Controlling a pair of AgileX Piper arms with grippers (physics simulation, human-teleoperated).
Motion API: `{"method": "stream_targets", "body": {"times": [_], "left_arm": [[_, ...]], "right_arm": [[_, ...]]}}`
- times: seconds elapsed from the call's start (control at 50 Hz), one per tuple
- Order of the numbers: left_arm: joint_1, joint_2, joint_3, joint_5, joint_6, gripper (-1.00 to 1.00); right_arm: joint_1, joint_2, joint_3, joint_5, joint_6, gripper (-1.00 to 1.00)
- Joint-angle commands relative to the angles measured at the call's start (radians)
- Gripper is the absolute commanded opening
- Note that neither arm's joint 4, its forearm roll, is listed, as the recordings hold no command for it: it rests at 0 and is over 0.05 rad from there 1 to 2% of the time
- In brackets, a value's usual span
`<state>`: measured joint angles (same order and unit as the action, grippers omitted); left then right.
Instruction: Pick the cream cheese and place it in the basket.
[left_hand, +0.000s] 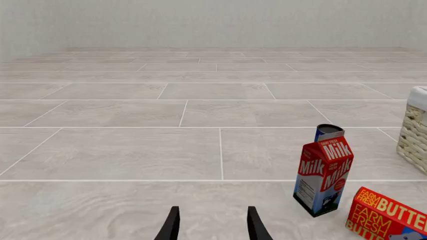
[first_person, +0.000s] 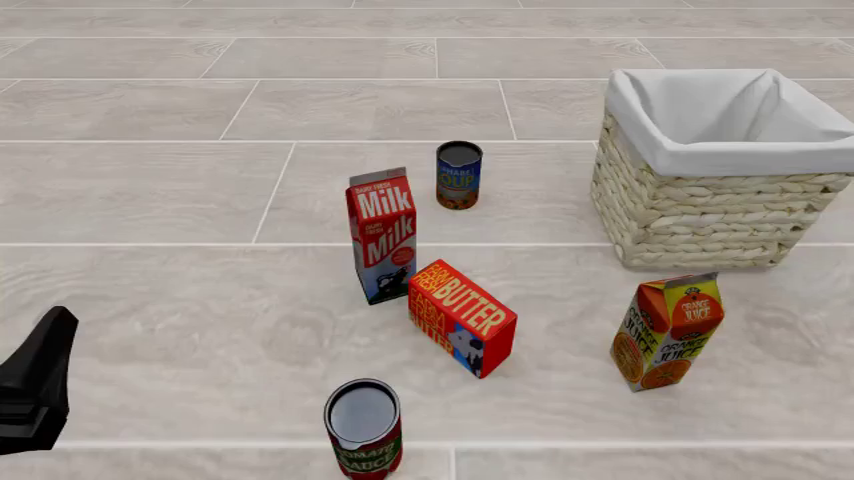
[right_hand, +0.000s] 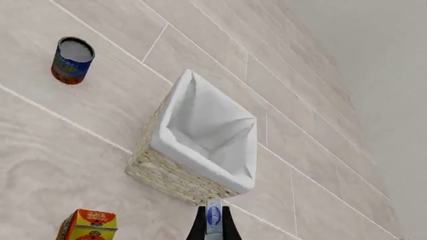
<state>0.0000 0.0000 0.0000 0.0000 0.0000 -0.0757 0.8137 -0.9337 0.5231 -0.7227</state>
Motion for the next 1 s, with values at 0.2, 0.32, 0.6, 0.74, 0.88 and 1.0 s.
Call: {"method": "stream_targets", "body": {"times": [0.2, 0.32, 0.6, 0.74, 0.88, 1.0], "left_arm": [[0.0, 0.0, 0.0, 0.0, 0.0, 1.0], [0.0, 0.0, 0.0, 0.0, 0.0, 1.0], [0.0, 0.0, 0.0, 0.0, 0.0, 1.0], [0.0, 0.0, 0.0, 0.0, 0.0, 1.0], [0.0, 0.0, 0.0, 0.0, 0.0, 1.0], [0.0, 0.0, 0.0, 0.0, 0.0, 1.0]], "right_arm": [[-0.006, 0.221, -0.181, -0.141, 0.382, -1.0], [-0.005, 0.283, -0.219, -0.175, 0.493, -1.0], [0.018, 0.459, -0.327, -0.222, 0.594, -1.0], [0.007, 0.556, -0.387, -0.237, 0.61, -1.0], [0.01, 0.63, -0.467, -0.218, 0.616, -1.0], [0.005, 0.69, -0.542, -0.192, 0.624, -1.0]]}}
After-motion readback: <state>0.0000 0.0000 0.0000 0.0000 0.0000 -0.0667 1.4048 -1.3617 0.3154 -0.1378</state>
